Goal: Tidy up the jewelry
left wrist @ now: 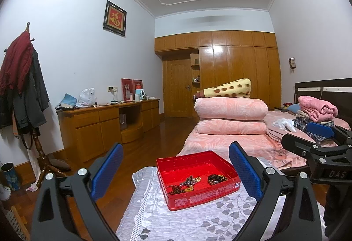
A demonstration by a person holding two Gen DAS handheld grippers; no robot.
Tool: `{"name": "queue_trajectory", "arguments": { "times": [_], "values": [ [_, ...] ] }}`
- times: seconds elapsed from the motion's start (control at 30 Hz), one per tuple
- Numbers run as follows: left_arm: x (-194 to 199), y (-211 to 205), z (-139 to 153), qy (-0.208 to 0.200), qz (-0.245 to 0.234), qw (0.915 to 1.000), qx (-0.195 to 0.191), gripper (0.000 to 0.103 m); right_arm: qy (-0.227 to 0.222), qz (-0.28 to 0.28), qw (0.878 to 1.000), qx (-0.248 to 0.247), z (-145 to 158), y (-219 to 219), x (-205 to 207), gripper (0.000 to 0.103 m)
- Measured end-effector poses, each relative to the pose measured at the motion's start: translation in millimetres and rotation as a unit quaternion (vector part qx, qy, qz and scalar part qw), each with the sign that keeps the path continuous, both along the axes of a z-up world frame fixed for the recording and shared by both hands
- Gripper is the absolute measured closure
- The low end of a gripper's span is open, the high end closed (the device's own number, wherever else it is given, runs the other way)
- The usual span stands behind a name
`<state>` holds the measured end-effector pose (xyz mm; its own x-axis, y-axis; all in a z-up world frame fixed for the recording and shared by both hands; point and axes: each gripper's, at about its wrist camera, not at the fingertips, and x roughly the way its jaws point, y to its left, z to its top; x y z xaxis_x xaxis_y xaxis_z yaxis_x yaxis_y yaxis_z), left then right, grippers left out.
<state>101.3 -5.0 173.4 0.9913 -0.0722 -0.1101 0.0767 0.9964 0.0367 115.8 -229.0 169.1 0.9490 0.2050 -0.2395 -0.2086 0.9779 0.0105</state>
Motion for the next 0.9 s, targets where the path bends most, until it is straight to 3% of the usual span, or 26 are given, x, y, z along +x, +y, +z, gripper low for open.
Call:
{"name": "queue_trajectory", "arguments": {
  "times": [0.9],
  "values": [
    [0.3,0.8,2.2,0.004,-0.006,1.0,-0.004,0.008,-0.001,0.001,1.0,0.0,0.4,-1.1,-1.0,0.005]
  ]
}}
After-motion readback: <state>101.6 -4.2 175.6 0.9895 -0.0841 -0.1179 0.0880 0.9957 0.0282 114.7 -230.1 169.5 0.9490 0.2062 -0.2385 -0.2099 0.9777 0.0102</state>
